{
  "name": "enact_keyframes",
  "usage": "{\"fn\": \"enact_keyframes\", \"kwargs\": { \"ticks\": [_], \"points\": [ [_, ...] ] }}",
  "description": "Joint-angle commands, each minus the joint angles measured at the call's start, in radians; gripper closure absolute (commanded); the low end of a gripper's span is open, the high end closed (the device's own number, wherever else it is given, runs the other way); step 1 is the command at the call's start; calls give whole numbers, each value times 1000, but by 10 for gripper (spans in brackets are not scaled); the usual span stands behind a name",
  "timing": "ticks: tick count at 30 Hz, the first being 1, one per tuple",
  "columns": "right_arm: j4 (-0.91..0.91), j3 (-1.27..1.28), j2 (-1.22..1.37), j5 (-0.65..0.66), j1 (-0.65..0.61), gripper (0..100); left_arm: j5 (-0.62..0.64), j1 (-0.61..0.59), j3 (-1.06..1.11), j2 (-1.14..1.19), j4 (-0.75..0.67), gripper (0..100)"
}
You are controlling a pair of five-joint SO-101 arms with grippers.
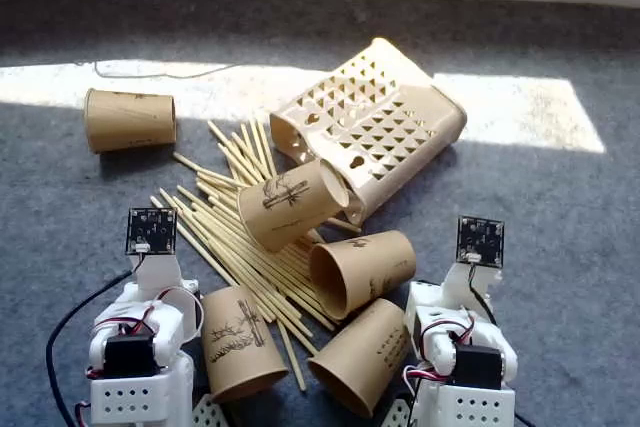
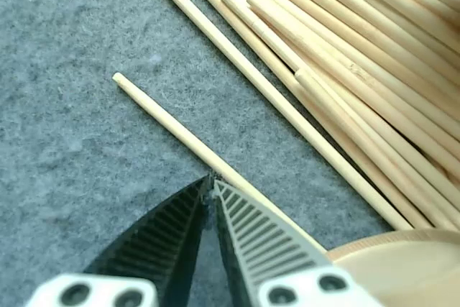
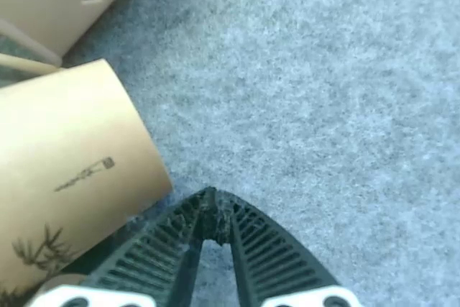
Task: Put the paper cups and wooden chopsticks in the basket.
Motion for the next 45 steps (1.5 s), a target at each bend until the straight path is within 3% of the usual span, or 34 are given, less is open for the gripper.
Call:
{"fn": "enact_keyframes", "kwargs": {
  "ticks": [1, 38, 45],
  "points": [
    [2, 137, -2, -8, 12, 992, -8, -2, 19, -10, 3, 993],
    [-2, 131, -2, -3, 5, 991, -8, -2, 19, -10, 3, 993],
    [-116, -71, -2, -2, 176, 990, -8, -2, 19, -10, 3, 993]
  ]
}}
